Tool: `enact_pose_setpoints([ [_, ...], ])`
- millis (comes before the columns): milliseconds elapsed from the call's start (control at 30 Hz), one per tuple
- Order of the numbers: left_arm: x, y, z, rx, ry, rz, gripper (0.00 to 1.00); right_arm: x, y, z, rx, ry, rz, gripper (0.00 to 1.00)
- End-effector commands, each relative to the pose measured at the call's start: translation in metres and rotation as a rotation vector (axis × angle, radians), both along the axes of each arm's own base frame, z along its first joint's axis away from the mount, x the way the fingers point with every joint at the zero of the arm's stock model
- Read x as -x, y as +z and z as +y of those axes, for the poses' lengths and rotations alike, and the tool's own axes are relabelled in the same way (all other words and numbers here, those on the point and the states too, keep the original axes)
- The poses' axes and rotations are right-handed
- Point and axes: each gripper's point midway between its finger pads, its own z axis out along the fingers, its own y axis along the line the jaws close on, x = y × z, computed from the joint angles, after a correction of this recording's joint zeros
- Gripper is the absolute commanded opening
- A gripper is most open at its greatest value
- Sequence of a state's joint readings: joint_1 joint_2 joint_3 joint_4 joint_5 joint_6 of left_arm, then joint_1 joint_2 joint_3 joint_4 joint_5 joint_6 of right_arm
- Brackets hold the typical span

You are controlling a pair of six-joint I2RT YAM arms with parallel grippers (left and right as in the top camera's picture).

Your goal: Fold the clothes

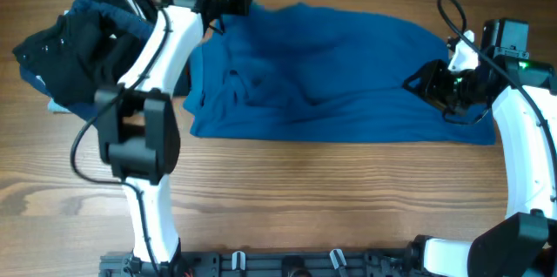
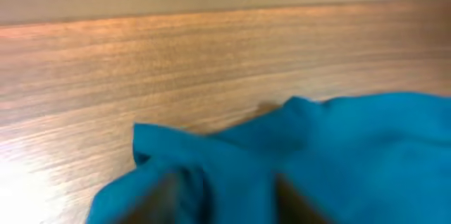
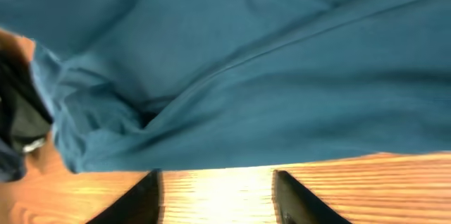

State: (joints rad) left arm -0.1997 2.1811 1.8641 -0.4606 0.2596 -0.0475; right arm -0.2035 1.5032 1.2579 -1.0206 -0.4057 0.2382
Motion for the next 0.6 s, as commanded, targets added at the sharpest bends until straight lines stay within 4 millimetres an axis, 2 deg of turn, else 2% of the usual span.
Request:
enact_pose_setpoints([
  [0, 0.024, -0.011, 0.010, -0.037, -0.002, 0.117, 0.99, 0.004, -0.009, -0.028, 0.162, -0.059, 0.033, 0.66],
  [33, 0.039, -0.022, 0.013, -0.052, -0.002, 0.193, 0.99, 0.006, -0.014, -0.045, 0.229, -0.114, 0.064, 0.69],
  [167, 0.097, -0.051, 0.024, -0.104, -0.004, 0.465, 0.98, 0.016, -0.033, -0.087, 0.303, -0.237, 0.161, 0.72],
  [267, 0.148, -0.064, 0.042, -0.183, 0.018, 0.683, 0.99, 0.028, -0.067, -0.126, 0.252, -0.348, 0.276, 0.71],
  [300, 0.162, -0.065, 0.048, -0.213, 0.034, 0.739, 1.00, 0.033, -0.081, -0.132, 0.196, -0.374, 0.318, 0.67],
  [400, 0.192, -0.065, 0.058, -0.257, 0.062, 0.867, 0.99, 0.046, -0.117, -0.143, 0.087, -0.421, 0.427, 0.65],
  [467, 0.205, -0.064, 0.063, -0.278, 0.087, 0.924, 0.99, 0.051, -0.129, -0.147, 0.063, -0.437, 0.464, 0.65],
  [567, 0.213, -0.066, 0.071, -0.311, 0.134, 0.965, 0.99, 0.049, -0.141, -0.147, 0.045, -0.438, 0.474, 0.66],
])
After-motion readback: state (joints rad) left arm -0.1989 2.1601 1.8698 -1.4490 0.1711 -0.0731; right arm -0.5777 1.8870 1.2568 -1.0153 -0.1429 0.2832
